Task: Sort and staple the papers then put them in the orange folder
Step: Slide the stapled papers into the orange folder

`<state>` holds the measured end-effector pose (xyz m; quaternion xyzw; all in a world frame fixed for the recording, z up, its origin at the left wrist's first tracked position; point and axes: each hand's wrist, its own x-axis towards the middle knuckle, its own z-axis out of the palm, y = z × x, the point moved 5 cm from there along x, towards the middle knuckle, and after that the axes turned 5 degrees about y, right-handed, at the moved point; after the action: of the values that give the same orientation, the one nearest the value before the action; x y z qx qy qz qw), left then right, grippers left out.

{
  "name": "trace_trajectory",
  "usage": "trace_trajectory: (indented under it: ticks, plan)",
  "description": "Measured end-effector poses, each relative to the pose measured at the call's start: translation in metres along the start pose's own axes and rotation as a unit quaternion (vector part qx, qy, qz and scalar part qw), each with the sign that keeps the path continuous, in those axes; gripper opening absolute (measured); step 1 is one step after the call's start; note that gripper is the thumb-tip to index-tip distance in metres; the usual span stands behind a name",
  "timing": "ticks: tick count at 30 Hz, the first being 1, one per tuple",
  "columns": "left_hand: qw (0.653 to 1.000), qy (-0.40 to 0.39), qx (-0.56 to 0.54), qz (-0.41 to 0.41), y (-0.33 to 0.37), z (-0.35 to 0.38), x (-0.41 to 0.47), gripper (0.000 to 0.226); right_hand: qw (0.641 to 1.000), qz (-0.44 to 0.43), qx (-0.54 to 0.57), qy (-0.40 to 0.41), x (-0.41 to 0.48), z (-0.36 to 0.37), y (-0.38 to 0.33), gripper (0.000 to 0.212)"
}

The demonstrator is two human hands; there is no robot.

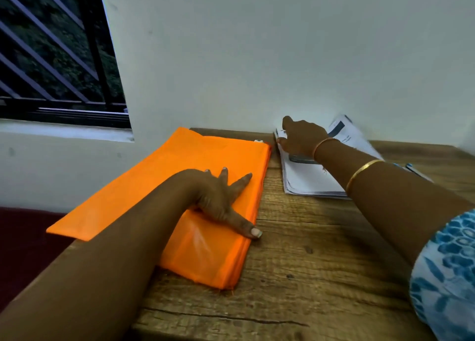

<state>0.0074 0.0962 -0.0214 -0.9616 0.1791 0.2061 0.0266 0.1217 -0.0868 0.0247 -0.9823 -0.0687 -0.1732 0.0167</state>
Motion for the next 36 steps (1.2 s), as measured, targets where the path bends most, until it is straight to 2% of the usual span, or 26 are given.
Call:
trace_trajectory:
  ticks: [9,13,19,21,23,25,27,31,36]
  plan:
    - [0.988,0.100,-0.089,-0.074,0.019,-0.004,0.015,0.104,0.996,0.022,0.087,-0.020,-0.063,-0.022,0.047,0.030]
    - [0.991,0.096,-0.052,-0.077,0.032,-0.009,0.019,0.081,0.991,0.050,0.126,-0.014,-0.089,-0.020,0.074,0.027]
    - [0.984,0.078,-0.120,-0.109,0.044,-0.041,0.024,0.083,0.982,0.070,0.174,0.005,-0.114,-0.014,0.100,0.025]
    - [0.979,0.117,-0.139,-0.098,0.060,-0.052,0.027,0.075,0.978,0.087,0.185,0.045,-0.114,-0.018,0.105,0.026]
    - [0.968,0.184,-0.153,-0.071,0.079,-0.062,0.032,0.058,0.980,0.100,0.165,0.056,-0.112,-0.018,0.108,0.033]
    - [0.959,0.226,-0.162,-0.052,0.094,-0.066,0.041,0.043,0.985,0.100,0.140,0.012,-0.112,-0.011,0.109,0.045]
    - [0.958,0.230,-0.162,-0.047,0.102,-0.063,0.055,0.036,0.986,0.105,0.122,-0.041,-0.114,-0.002,0.111,0.057]
    - [0.945,0.266,-0.178,-0.060,0.100,-0.050,0.076,0.039,0.984,0.120,0.088,-0.093,-0.115,0.009,0.112,0.066]
    - [0.934,0.313,-0.171,-0.008,0.105,-0.036,0.080,0.042,0.980,0.124,0.064,-0.144,-0.116,0.017,0.110,0.067]
